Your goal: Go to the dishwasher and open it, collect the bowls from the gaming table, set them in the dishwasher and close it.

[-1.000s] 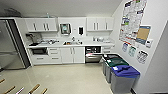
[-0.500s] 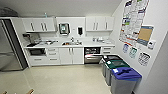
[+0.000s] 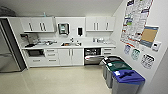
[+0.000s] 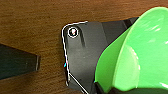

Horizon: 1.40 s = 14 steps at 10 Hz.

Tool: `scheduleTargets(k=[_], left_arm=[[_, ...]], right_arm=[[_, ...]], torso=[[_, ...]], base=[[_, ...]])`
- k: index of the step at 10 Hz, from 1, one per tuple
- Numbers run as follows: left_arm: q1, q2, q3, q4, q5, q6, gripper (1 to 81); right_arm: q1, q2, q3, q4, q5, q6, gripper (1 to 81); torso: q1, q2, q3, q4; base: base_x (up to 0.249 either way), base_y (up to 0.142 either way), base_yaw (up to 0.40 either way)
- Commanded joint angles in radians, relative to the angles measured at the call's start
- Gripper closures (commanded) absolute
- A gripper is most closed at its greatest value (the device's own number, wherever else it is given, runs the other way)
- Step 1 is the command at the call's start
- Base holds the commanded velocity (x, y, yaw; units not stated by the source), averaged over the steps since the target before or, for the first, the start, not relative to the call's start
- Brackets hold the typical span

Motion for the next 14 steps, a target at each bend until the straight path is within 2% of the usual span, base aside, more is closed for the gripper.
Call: scheduleTargets(k=[1,14], left_arm=[[-0.044,-0.016,-0.009,0.006,0.036,0.0,81.1],[-0.045,-0.016,-0.009,0.007,0.038,0.0,81.1]], right_arm=[[0.035,-0.017,-0.008,-0.004,-0.044,-0.002,81.1],[0.033,-0.015,-0.01,-0.004,-0.043,-0.002,81.1]], torso=[[0.0,0.0,0.0,0.0],[0.0,0.0,0.0,0.0]], base=[[0.154,0.0,0.0],[0.131,0.0,0.0]])
